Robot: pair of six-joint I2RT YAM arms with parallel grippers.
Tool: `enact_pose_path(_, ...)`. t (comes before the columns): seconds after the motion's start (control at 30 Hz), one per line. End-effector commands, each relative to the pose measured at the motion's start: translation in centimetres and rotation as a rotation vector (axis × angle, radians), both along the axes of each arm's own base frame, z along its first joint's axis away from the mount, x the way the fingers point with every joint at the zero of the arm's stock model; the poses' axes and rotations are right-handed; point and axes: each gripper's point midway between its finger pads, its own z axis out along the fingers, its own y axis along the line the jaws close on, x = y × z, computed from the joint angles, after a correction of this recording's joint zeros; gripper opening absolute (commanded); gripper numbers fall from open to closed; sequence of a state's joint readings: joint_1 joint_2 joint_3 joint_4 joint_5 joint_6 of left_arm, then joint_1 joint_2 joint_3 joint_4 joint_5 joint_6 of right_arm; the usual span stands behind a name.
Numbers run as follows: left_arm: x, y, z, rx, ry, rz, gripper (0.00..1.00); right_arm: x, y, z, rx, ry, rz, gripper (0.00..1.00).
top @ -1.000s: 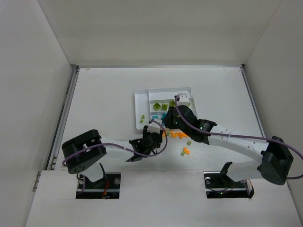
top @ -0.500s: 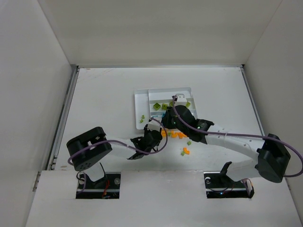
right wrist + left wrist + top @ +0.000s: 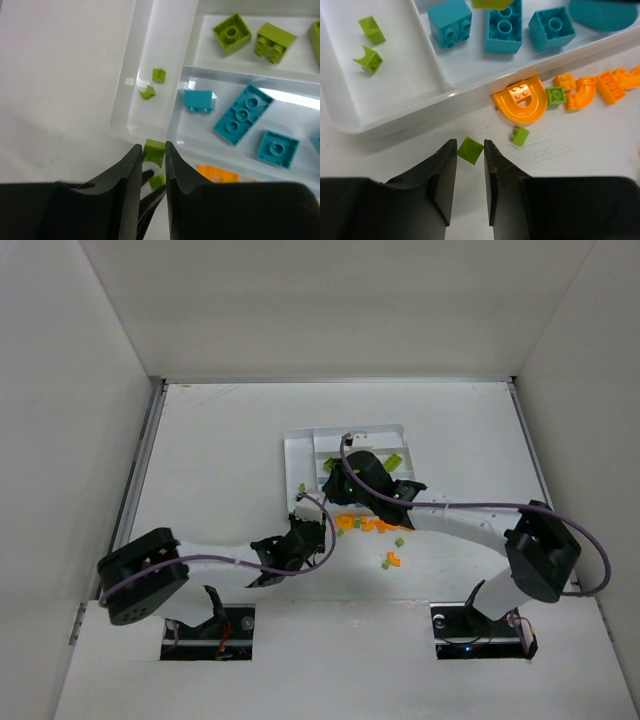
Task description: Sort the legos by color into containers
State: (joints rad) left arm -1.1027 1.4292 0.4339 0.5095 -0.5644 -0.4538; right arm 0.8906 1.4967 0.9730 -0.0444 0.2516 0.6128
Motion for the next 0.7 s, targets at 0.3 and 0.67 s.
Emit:
enact_pose_path(0.3, 0.3, 7.6, 6.7, -0.273, -0.039, 0.223, 0.18, 8.1, 6.2, 1.2, 0.096, -0.055, 0.043, 0.22)
enact_pose_path(0.67, 4.3, 9.0, 8.8, -0.350, -0.062, 0.301, 0.19, 11.9, 7.1, 0.6, 0.094, -0.058, -0.009, 0.49)
